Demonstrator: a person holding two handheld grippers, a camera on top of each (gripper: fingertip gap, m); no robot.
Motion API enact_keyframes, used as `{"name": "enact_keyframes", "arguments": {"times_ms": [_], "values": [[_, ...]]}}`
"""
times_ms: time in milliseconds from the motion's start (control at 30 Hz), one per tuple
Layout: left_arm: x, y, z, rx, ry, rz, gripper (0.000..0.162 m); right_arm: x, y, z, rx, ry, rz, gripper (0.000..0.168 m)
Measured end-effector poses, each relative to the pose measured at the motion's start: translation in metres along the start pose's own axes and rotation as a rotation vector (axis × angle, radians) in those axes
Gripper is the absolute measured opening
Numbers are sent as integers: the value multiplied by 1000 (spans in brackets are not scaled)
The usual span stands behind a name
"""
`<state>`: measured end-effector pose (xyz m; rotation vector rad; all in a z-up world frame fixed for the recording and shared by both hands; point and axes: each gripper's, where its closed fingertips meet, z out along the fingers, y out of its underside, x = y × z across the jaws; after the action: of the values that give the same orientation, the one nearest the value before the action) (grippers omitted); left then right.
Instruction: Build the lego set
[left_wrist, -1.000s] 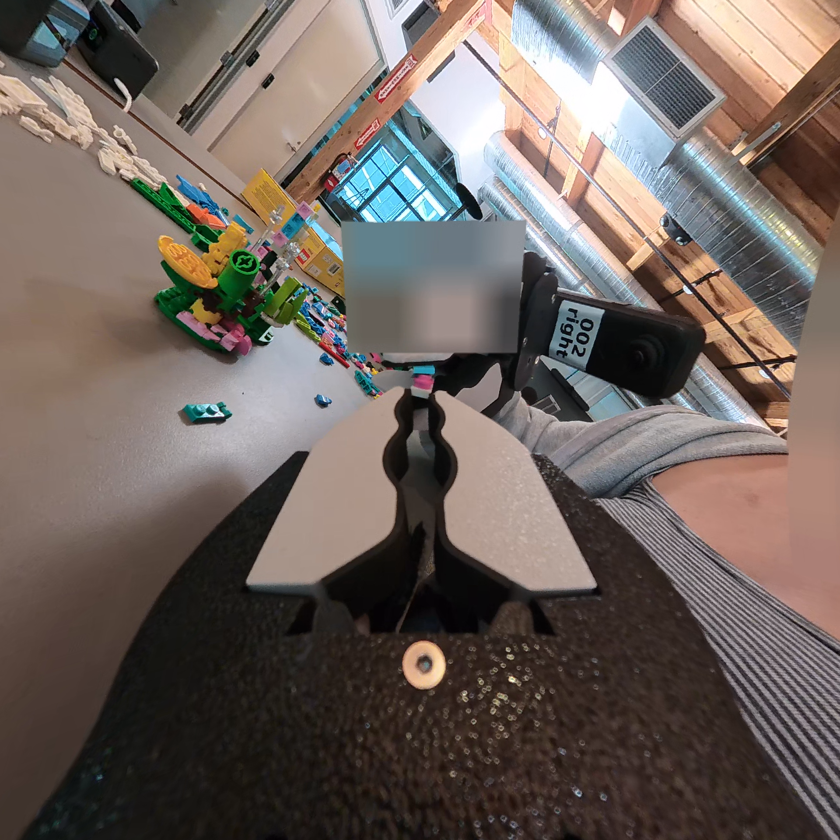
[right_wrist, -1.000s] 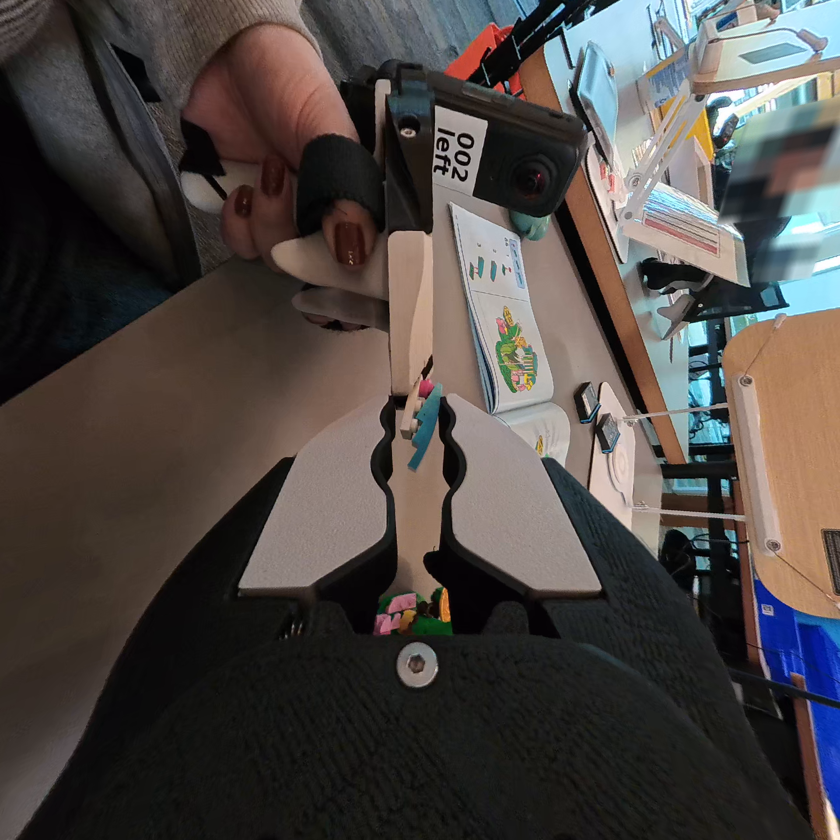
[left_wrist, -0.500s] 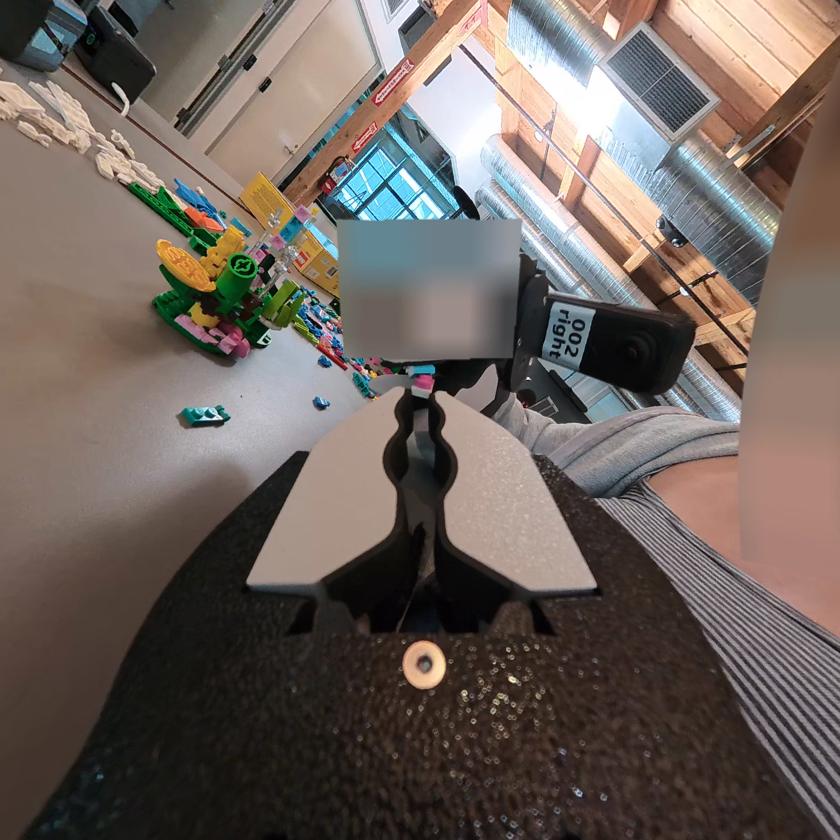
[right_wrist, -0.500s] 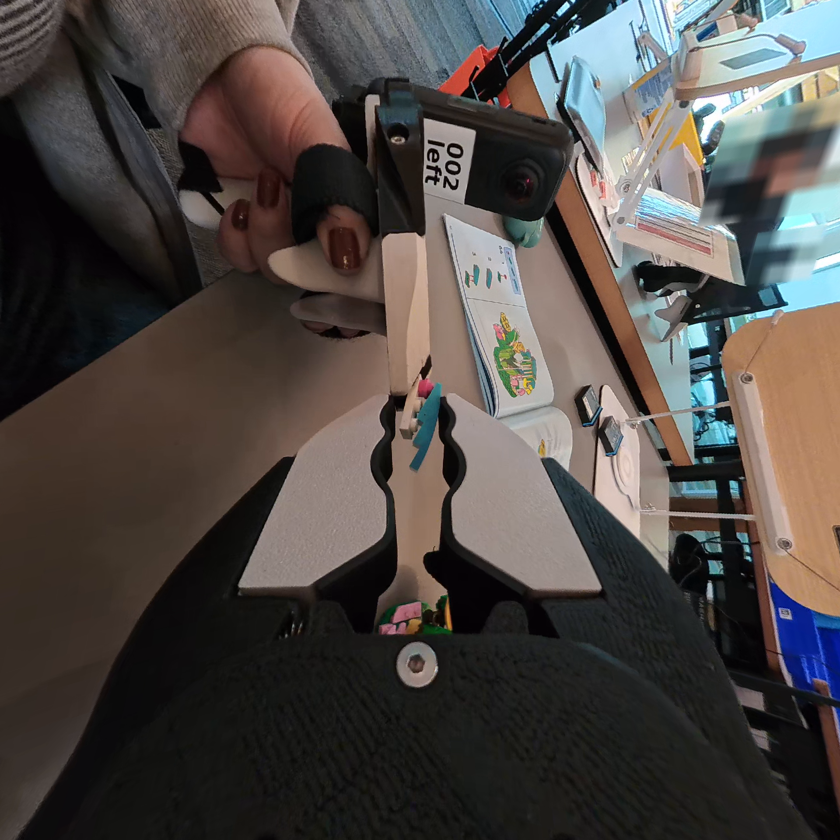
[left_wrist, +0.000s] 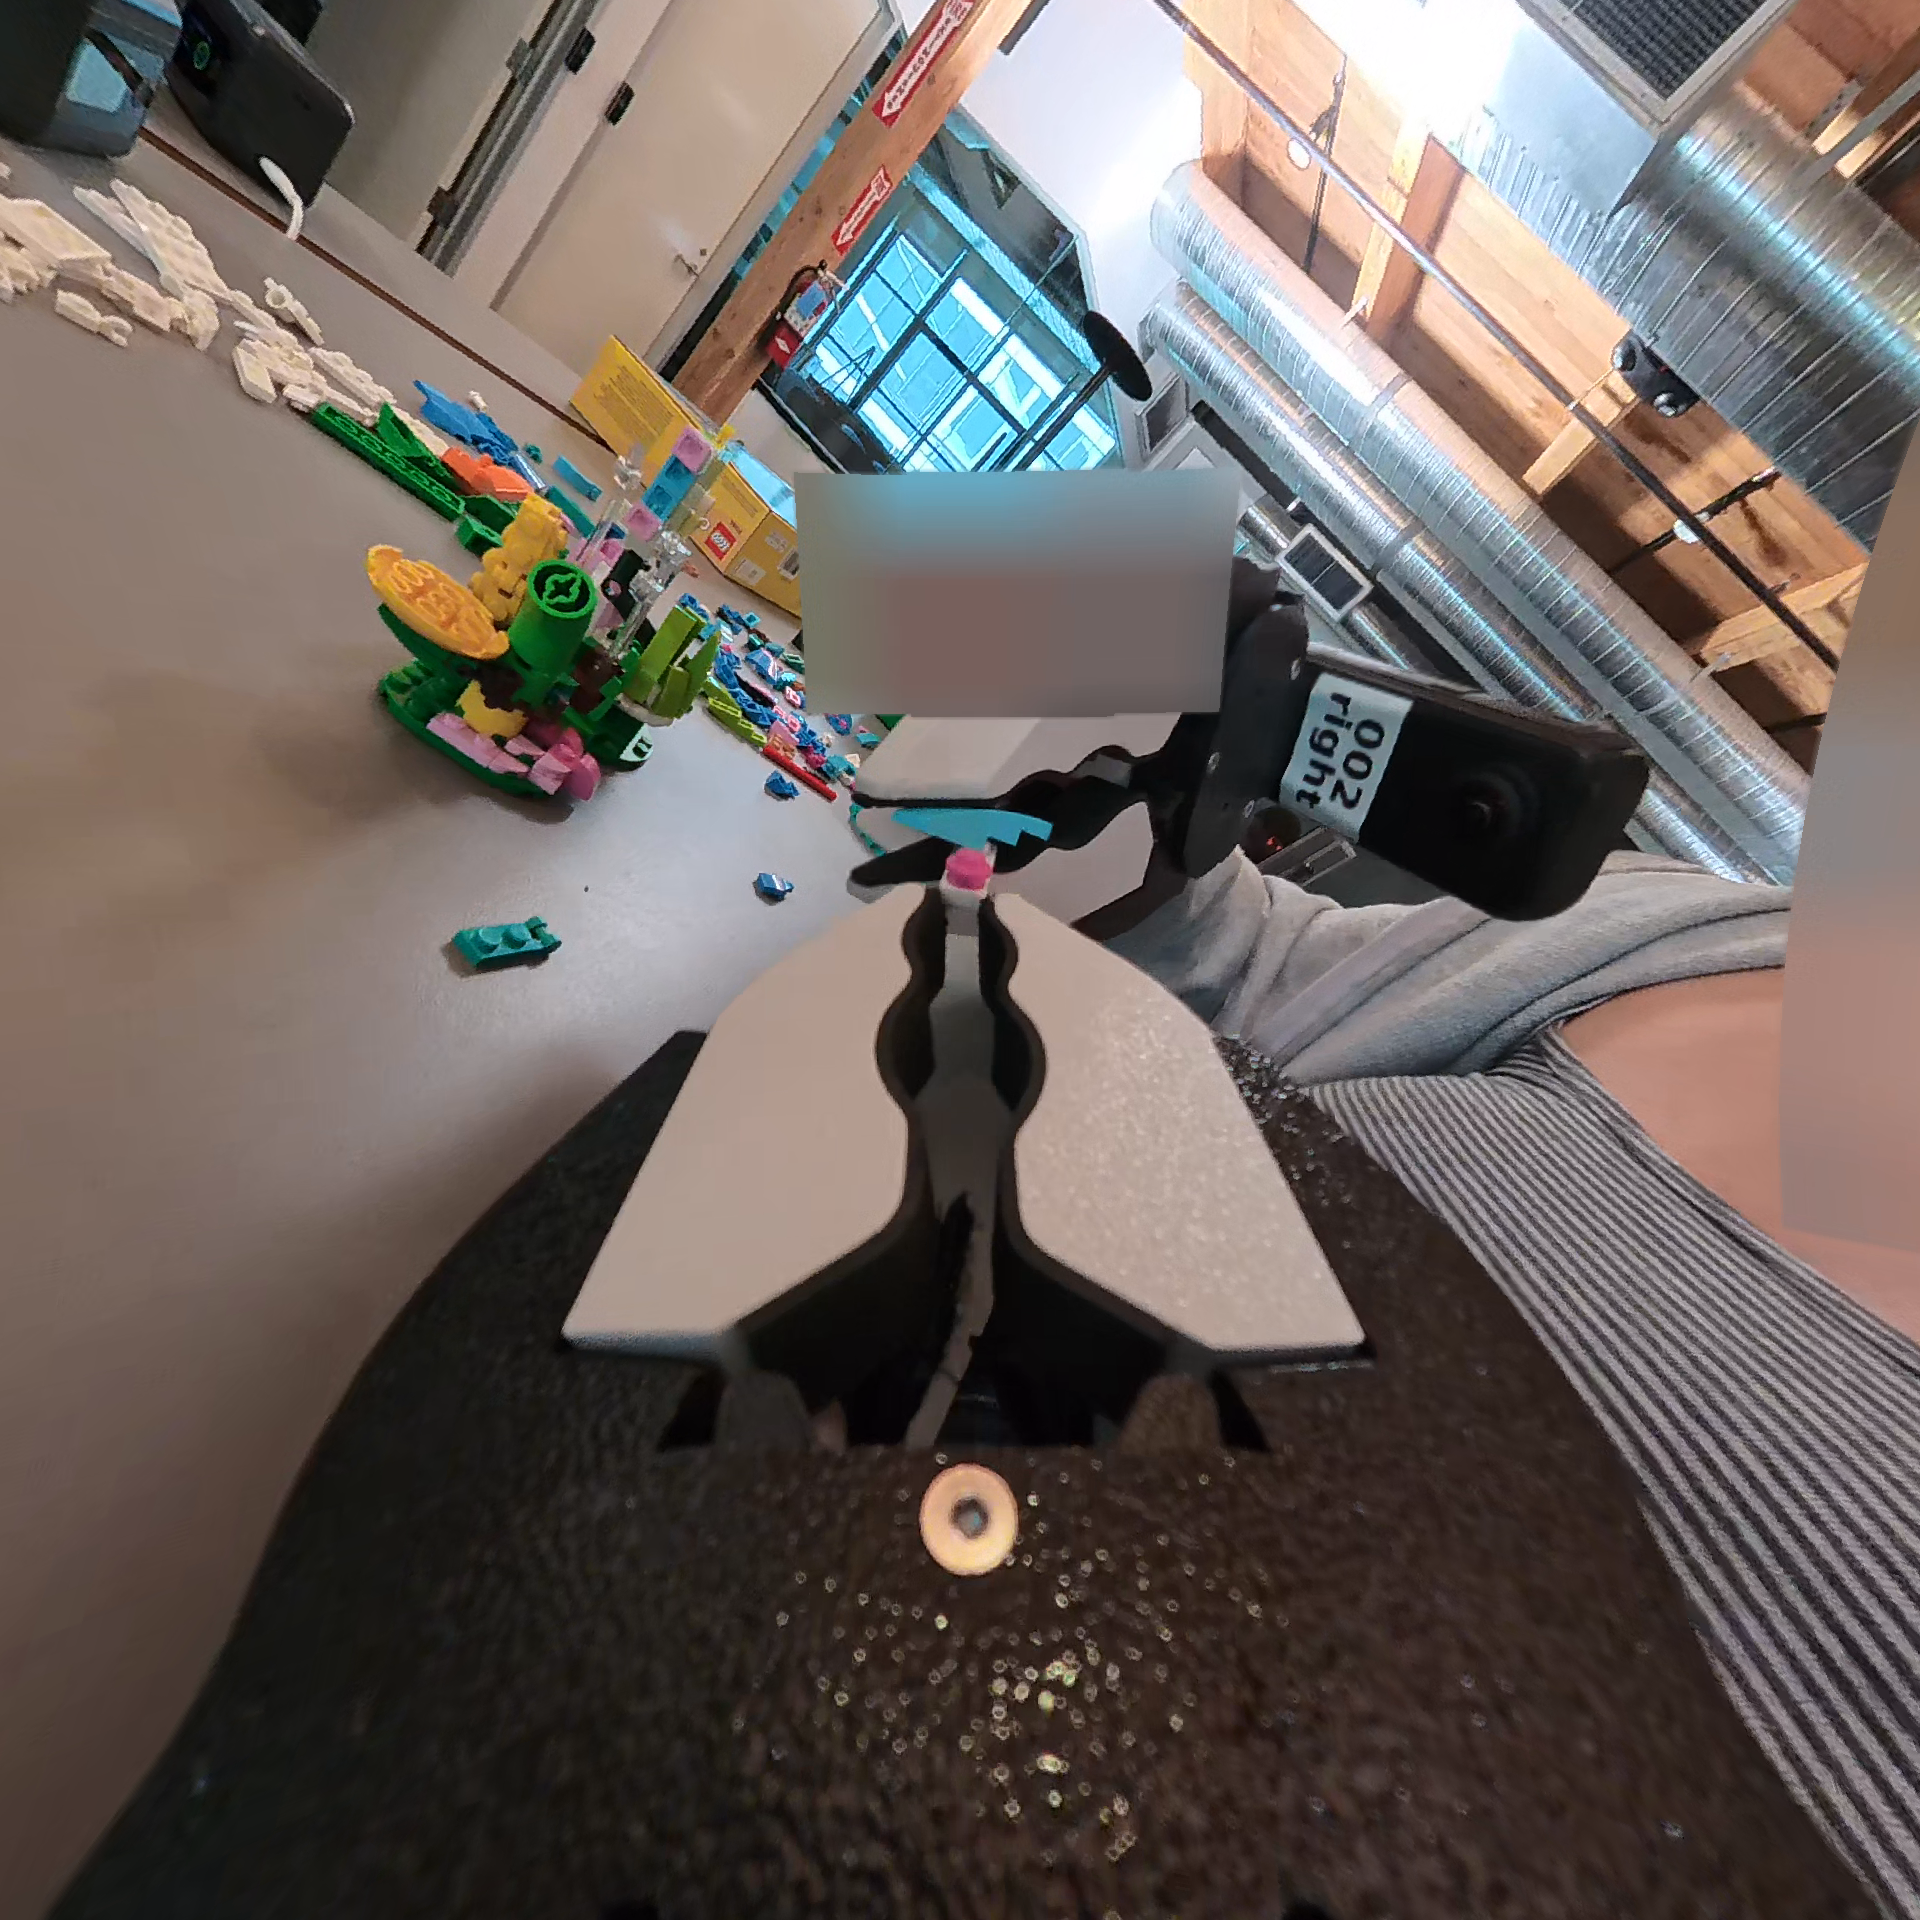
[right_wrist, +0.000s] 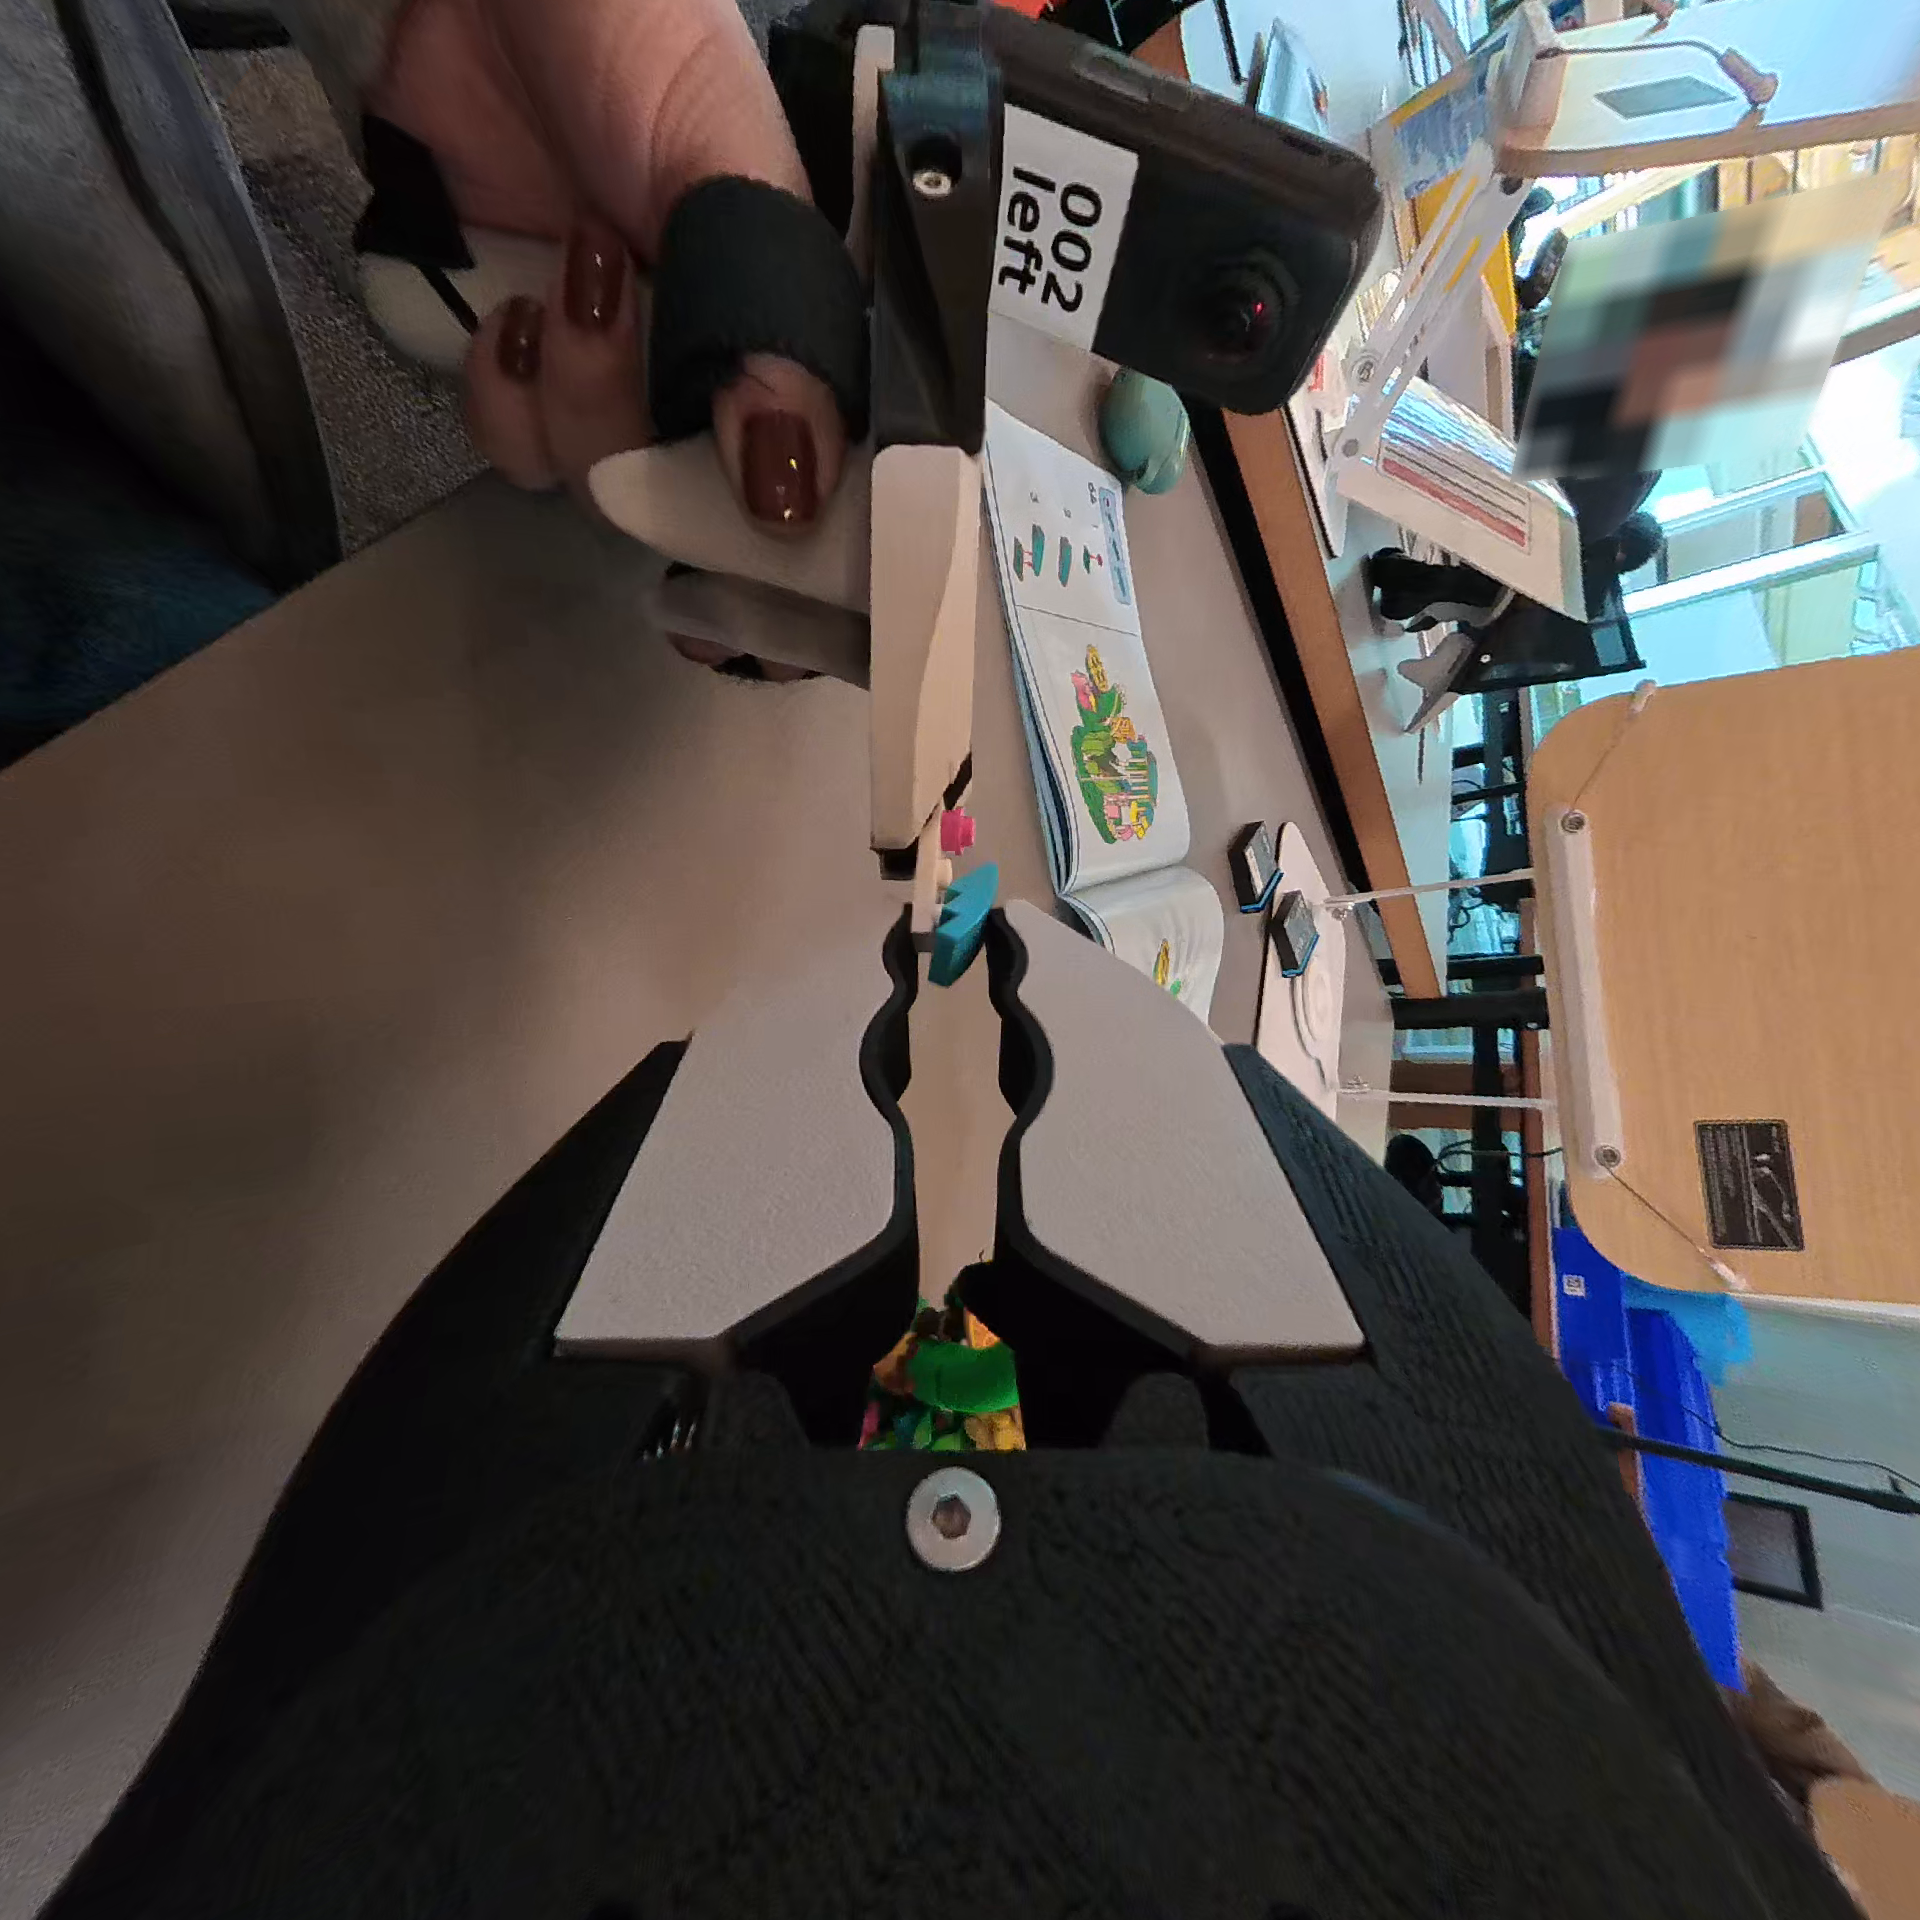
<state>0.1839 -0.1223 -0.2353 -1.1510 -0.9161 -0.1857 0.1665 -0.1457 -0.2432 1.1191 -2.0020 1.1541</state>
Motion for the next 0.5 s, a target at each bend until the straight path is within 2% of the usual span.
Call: {"name": "enact_keyframes", "arguments": {"times_ms": [200, 367, 500], "values": [[-4, 2, 0, -22, -47, 46, 6, 2, 5, 0, -93, 42, -94, 10], [-8, 2, 0, -41, -127, 167, 6, 3, 9, 0, -231, 62, -218, 10], [-11, 2, -1, -67, -188, 261, 6, 4, 11, 1, -269, 84, -251, 10]]}}
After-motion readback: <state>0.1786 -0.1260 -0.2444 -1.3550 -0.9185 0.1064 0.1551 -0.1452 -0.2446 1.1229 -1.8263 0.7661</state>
